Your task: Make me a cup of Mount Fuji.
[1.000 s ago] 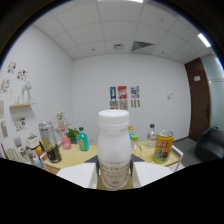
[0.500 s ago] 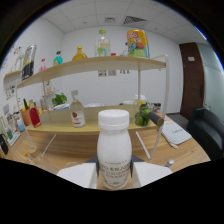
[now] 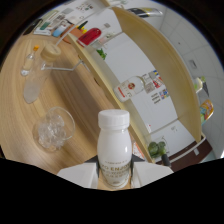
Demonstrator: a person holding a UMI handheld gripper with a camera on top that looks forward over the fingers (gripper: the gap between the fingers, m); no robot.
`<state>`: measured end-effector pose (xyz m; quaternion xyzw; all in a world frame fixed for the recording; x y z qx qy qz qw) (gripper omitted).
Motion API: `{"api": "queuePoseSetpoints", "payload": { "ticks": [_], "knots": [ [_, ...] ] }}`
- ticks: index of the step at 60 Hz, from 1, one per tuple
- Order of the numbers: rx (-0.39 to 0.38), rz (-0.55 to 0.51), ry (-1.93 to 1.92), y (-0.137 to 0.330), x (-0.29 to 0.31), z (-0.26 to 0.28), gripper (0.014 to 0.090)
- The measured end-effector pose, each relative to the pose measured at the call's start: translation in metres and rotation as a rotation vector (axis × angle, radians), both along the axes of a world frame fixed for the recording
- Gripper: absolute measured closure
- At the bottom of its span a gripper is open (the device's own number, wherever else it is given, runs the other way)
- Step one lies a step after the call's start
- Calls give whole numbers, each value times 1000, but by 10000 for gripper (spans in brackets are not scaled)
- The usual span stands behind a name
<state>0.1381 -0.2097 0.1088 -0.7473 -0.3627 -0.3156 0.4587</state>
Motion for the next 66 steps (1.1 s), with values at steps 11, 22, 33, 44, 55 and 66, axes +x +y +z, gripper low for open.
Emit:
{"api": "queuePoseSetpoints", "payload": {
  "ticks": [11,22,33,44,55,66],
  "knots": [
    [-15,129,-391,8,-8,8,570],
    [-30,221,-759,20,-8,17,570],
    [-33,258,-854,16,-11,24,567],
    [-30,247,-755,11,-16,26,567],
    [65,178,-286,3,-31,49,565],
    [170,88,342,-6,-38,81,566]
  ]
}}
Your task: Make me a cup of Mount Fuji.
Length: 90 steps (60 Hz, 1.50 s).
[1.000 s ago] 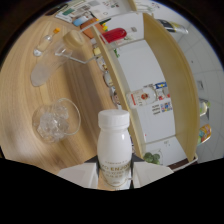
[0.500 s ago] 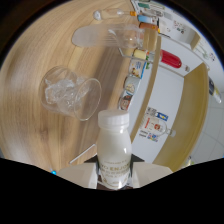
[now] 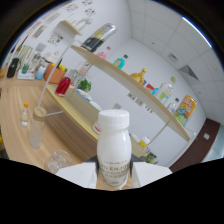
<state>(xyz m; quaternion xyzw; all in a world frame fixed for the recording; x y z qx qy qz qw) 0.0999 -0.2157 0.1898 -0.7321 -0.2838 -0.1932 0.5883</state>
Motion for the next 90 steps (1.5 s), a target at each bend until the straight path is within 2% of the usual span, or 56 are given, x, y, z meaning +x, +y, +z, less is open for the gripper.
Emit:
{"api": "queuePoseSetpoints", "payload": {
  "ticks": [8,16,23,42,58,62,67,68,80,90],
  "knots": [
    [-22,-102,356,3,16,-7,568],
    [-92,-205,542,13,36,-58,569],
    [-149,-249,617,15,43,-98,569],
    [-217,-275,691,14,46,-140,553],
    [-227,-289,663,-2,48,-144,533],
    [-239,-318,654,-5,52,-141,469],
    [-247,-354,649,-12,54,-131,211],
    [-249,-363,648,-15,53,-127,184],
    [-230,-411,646,-44,37,-71,189],
    [-244,-441,600,-73,7,-43,190]
  ]
}}
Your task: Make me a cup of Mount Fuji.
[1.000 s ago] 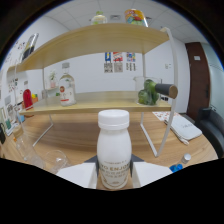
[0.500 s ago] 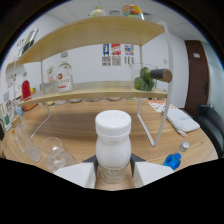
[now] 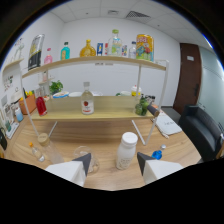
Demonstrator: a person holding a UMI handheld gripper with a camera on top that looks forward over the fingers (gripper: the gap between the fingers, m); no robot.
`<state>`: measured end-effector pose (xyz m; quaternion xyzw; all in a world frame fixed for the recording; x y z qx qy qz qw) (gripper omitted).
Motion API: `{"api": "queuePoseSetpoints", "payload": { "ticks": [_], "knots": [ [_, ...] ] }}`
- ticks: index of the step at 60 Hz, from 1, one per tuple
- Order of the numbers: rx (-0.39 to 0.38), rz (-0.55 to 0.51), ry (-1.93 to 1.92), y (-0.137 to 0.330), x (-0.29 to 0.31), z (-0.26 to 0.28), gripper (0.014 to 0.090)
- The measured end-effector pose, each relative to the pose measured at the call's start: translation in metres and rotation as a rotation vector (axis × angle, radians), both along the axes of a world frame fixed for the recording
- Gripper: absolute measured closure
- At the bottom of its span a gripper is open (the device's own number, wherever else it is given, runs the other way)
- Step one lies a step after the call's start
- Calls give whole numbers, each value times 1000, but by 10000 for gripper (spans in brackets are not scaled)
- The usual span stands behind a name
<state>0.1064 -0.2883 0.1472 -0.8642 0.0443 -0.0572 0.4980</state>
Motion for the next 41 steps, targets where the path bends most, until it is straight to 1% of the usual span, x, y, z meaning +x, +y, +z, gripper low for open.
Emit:
{"api": "queuePoseSetpoints", "payload": {
  "ticks": [10,20,32,41],
  "knots": [
    [-22,-4,18,-22,-42,11,186],
    [-33,10,13,-38,-72,17,187],
    [-73,7,-12,-55,-82,11,186],
    [-62,2,4,-59,-89,12,187]
  ]
}}
